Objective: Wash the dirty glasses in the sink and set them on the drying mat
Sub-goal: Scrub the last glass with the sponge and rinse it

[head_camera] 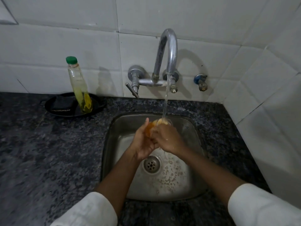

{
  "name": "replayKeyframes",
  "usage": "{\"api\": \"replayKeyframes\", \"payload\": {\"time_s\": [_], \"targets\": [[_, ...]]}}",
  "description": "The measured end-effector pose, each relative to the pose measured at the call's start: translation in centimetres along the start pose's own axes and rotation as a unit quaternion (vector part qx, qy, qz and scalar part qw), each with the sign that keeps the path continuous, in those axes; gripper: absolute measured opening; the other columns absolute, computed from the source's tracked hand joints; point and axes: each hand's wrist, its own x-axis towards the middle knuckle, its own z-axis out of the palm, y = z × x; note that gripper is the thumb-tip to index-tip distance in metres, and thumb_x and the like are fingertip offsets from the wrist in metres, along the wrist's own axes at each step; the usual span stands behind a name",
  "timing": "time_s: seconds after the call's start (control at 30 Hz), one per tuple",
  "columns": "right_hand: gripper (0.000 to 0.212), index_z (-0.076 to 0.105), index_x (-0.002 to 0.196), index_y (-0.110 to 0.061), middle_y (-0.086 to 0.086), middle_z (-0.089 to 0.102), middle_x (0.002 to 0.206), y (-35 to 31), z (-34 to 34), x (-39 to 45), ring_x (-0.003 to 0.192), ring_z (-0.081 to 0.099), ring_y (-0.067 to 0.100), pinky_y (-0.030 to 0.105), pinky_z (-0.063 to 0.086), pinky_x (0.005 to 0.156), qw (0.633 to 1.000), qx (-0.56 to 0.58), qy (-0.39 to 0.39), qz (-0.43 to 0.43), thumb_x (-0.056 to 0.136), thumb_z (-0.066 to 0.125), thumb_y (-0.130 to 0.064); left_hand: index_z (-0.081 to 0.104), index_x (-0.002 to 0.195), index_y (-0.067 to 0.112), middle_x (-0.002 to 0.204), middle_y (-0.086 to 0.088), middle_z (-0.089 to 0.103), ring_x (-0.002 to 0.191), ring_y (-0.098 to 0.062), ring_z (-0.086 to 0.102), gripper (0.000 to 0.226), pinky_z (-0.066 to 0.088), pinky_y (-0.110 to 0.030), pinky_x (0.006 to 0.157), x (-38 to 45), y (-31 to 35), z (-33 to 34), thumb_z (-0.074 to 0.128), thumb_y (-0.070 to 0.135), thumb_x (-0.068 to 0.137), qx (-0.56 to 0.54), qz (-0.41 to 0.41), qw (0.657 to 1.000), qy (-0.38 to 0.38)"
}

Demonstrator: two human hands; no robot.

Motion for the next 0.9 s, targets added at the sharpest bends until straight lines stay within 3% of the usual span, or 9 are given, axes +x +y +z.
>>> {"api": "replayKeyframes", "payload": {"time_s": [0.1,0.17,0.27,0.4,0.47,0.53,0.63,0.77,0.9], "targets": [[0.024,0.073,0.083,-0.011,0.01,0.073,0.083,0.3,1.7,-0.1,0.08,0.07,0.027,0.047,0.057,0.074,0.96,0.252,0.082,0.096,0.083,0.054,-0.026,0.071,0.099,0.003,0.093,-0.016,0.074,0.083,-0.026,0.072,0.036,0.061,-0.036,0.069,-0.1,-0.1,0.0,0.06,0.037,0.093,-0.062,0.035,0.997,0.022],[0.022,0.065,0.105,-0.016,0.003,0.067,0.101,0.8,1.1,-1.1,0.09,0.066,0.021,0.033,0.051,0.07,0.997,-0.004,0.013,-0.074,0.091,0.051,-0.025,0.072,0.088,0.007,0.08,-0.011,0.072,0.073,-0.022,0.067,0.041,0.055,-0.032,0.067,-0.1,0.8,-0.1,0.072,0.047,0.08,0.037,0.004,0.996,0.081],[0.025,0.054,0.116,-0.013,0.004,0.059,0.111,1.4,0.1,-1.5,0.097,0.061,0.023,0.031,0.046,0.068,0.957,-0.235,-0.07,-0.155,0.091,0.051,-0.017,0.073,0.083,0.008,0.084,-0.013,0.072,0.08,-0.023,0.067,0.051,0.055,-0.036,0.078,0.0,0.7,-0.6,0.071,0.058,0.079,0.094,-0.061,0.986,0.123],[0.019,0.071,0.084,-0.013,0.006,0.069,0.087,1.4,2.5,-0.4,0.083,0.065,0.021,0.036,0.052,0.069,0.99,0.138,0.026,-0.021,0.087,0.054,-0.021,0.068,0.115,-0.004,0.117,-0.023,0.067,0.107,-0.032,0.066,0.051,0.055,-0.042,0.094,-0.7,-1.4,0.3,0.061,0.041,0.091,-0.102,-0.003,0.995,0.019],[0.014,0.073,0.086,-0.013,0.006,0.071,0.085,1.3,3.4,-0.8,0.08,0.066,0.017,0.035,0.053,0.068,0.853,0.488,0.094,0.159,0.084,0.059,-0.009,0.065,0.112,0.001,0.11,-0.021,0.066,0.087,-0.025,0.07,0.039,0.06,-0.033,0.07,-0.1,-1.3,0.7,0.072,0.023,0.08,-0.084,0.075,0.992,0.063],[0.017,0.072,0.099,-0.012,0.006,0.071,0.087,1.4,4.2,-1.5,0.081,0.066,0.018,0.032,0.054,0.064,0.671,0.675,0.118,0.282,0.086,0.06,-0.012,0.065,0.11,0.015,0.109,-0.008,0.069,0.088,-0.018,0.07,0.044,0.059,-0.031,0.075,0.0,-0.1,1.7,0.08,0.004,0.069,0.084,0.159,0.967,0.178],[0.025,0.069,0.093,-0.011,0.006,0.07,0.074,1.2,4.7,-1.6,0.068,0.066,0.017,0.026,0.054,0.057,0.5,0.774,0.13,0.368,0.09,0.054,-0.031,0.062,0.11,0.032,0.102,0.018,0.066,0.094,0.007,0.061,0.063,0.052,-0.018,0.086,-0.4,0.6,2.7,0.089,0.01,0.059,0.419,0.339,0.814,0.219],[0.031,0.071,0.094,-0.01,0.01,0.073,0.09,0.7,5.1,-0.9,0.091,0.068,0.025,0.035,0.053,0.088,0.459,0.799,0.136,0.365,0.087,0.048,-0.031,0.062,0.123,0.027,0.1,0.02,0.068,0.092,0.015,0.062,0.073,0.05,-0.009,0.082,-1.1,-0.6,2.7,0.09,0.011,0.058,0.516,0.443,0.726,0.098],[0.022,0.069,0.084,-0.016,0.004,0.067,0.081,0.9,4.9,-1.3,0.075,0.063,0.017,0.029,0.05,0.062,0.513,0.771,0.178,0.331,0.092,0.053,-0.03,0.056,0.125,0.027,0.109,0.011,0.069,0.092,-0.002,0.069,0.073,0.058,-0.021,0.076,-1.4,0.6,2.5,0.088,0.007,0.062,0.411,0.394,0.813,0.125]]}}
